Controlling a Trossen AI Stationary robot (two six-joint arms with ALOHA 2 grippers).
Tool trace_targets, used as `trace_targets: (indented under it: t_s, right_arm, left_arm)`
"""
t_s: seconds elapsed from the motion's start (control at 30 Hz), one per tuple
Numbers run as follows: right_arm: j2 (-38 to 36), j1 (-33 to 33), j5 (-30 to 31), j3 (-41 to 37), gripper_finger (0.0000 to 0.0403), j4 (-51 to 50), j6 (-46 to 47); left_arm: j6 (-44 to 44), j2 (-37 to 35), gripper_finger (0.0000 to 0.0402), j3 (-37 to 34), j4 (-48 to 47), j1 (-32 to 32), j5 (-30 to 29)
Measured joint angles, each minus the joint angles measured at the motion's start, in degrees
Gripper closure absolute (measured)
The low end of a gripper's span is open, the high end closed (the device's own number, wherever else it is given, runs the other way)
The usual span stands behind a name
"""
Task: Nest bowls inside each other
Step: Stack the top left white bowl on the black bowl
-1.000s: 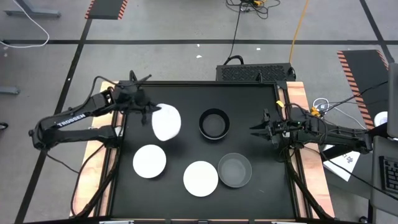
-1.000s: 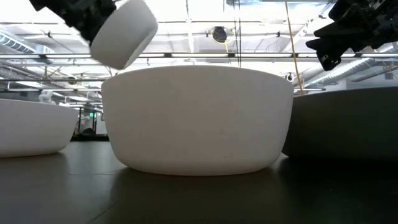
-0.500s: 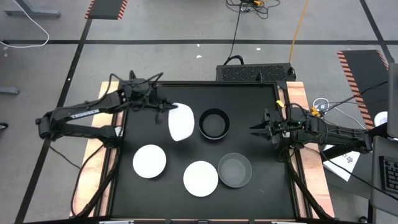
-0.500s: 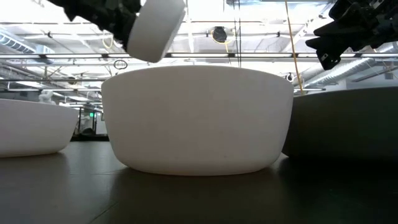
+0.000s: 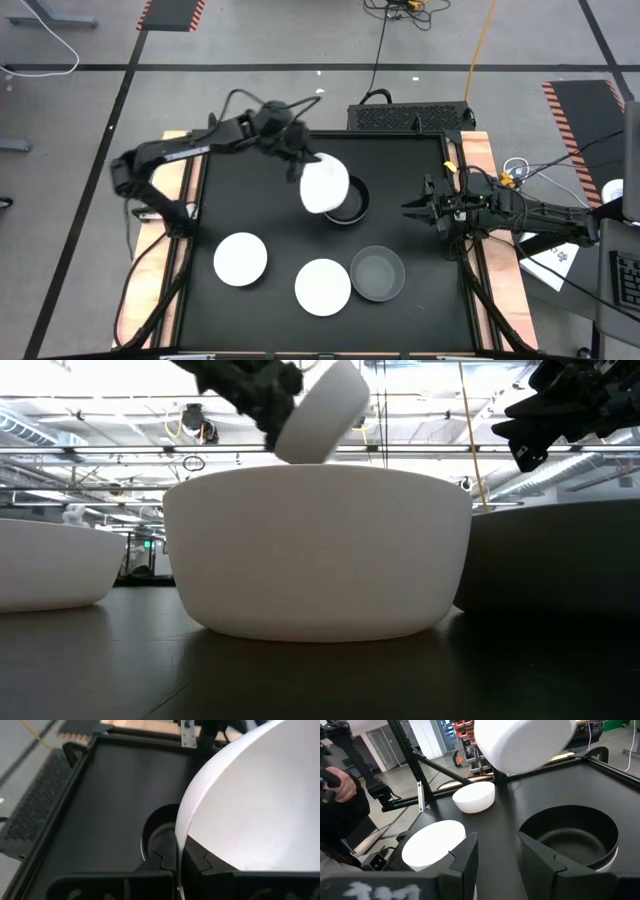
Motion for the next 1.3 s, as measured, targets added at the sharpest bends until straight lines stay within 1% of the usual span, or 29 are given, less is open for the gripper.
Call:
trace_targets:
  t_s: [0.23,0.37,0.57,0.7,0.9,1.17,1.3]
  right_arm:
    - [0.0,0.0,-0.4,0.0,0.0282,0.0,-0.2]
    - [0.0,0.0,-2.7,0.0,0.0282,-0.1,-0.4]
    - [-0.1,0.0,-3.0,0.0,0.0282,0.0,-2.2]
    - [-0.2,0.0,-3.0,0.0,0.0282,0.0,-3.3]
    - [-2.7,0.0,-3.0,0.0,0.0282,0.0,-4.5]
    - [-6.4,0.0,-3.0,0.0,0.0282,0.0,-5.4]
    - [-6.4,0.0,-3.0,0.0,0.0282,-0.1,-5.4]
  left_arm:
    - [1.4,12.7,0.0401,13.6,-8.7,-0.1,1.7]
    - [2.0,18.2,0.0401,19.7,-14.1,-0.1,1.7]
    - [2.3,25.0,0.0401,26.5,-20.0,-0.1,1.6]
    - [2.7,28.2,0.0401,29.1,-22.4,-0.1,1.3]
    - [2.9,30.5,0.0401,31.1,-26.0,0.0,0.8]
    - [3.3,30.7,0.0401,31.1,-29.8,0.3,-1.8]
    - [4.3,30.7,0.0401,31.1,-28.6,0.3,-1.8]
